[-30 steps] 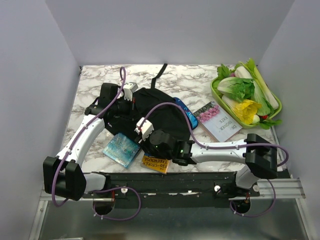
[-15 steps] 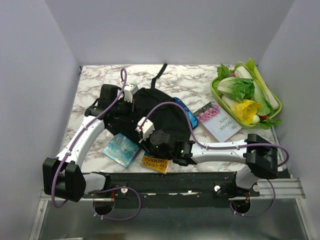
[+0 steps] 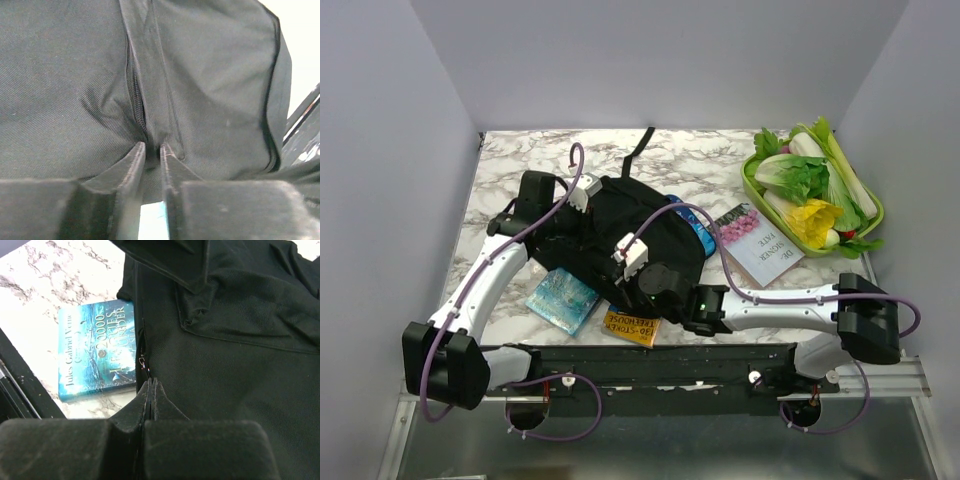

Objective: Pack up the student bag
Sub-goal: Unzip the student bag at the center of the board.

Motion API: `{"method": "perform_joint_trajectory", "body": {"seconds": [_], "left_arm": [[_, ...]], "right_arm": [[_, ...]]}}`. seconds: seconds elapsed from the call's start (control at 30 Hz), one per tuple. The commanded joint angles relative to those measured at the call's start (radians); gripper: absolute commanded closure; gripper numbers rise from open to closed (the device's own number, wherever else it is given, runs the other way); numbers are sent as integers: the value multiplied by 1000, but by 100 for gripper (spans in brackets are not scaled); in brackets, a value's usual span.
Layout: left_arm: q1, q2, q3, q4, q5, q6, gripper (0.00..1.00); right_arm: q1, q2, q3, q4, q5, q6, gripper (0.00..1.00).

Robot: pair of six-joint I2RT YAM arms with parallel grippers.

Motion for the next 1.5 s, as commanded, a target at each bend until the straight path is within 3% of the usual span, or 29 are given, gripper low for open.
{"method": "perform_joint_trajectory", "body": {"seconds": [0.0, 0.23, 0.47, 0.77, 0.83, 0.9, 1.0, 1.2, 1.47], "left_arm": [[-2, -60, 48, -99, 38, 172, 69], [-2, -89, 59, -185, 140, 285, 64], [16, -90, -13, -79, 66, 171, 71], [90, -46, -19, 27, 6, 1, 71], [90, -41, -28, 36, 25, -2, 71], [90, -37, -33, 42, 35, -7, 71], [90, -35, -31, 46, 48, -7, 71], [90, -37, -24, 35, 45, 12, 71], [90, -40, -17, 32, 45, 13, 71]], "right_arm": [[3, -40, -38, 3, 41, 53, 99], [1, -20, 26, 9, 4, 65, 99], [3, 73, 149, 31, -149, 64, 99], [6, 159, 224, 17, -222, 59, 96], [6, 187, 250, 3, -240, 59, 89], [7, 214, 284, -19, -265, 52, 72], [12, 251, 333, -56, -269, 41, 57], [12, 184, 307, -64, -179, 16, 39], [-3, 67, 215, -78, -102, 7, 37]]}}
